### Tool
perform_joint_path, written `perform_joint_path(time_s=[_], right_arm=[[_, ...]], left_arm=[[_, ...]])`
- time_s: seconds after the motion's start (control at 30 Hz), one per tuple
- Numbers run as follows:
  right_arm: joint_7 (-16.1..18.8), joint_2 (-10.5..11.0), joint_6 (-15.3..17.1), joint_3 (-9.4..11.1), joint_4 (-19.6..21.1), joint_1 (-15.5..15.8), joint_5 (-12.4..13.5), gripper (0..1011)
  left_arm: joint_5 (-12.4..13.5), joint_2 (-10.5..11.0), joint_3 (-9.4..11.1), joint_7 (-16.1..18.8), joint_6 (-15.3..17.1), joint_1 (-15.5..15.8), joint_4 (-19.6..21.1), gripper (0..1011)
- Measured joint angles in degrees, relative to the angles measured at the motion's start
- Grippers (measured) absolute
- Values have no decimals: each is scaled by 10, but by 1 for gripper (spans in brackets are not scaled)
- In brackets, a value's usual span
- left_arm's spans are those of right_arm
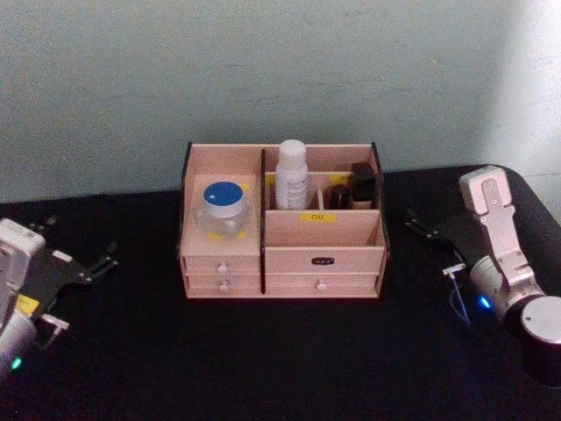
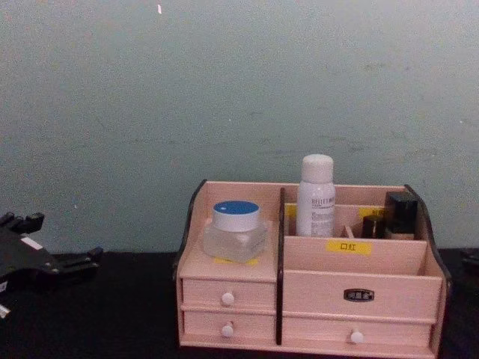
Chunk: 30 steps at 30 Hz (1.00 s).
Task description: Pick up the facial cleanser and watermelon frost from the table and place them into the tiered storage box.
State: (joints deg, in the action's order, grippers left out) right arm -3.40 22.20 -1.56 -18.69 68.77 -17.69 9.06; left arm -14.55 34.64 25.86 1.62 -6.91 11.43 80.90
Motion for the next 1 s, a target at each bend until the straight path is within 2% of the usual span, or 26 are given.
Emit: perform_joint_path(time_s=[1.0], right_arm=[[1,1,0,0,1,0,1,1003]], left_arm=[[0,0,0,0,0,0,0,1001]])
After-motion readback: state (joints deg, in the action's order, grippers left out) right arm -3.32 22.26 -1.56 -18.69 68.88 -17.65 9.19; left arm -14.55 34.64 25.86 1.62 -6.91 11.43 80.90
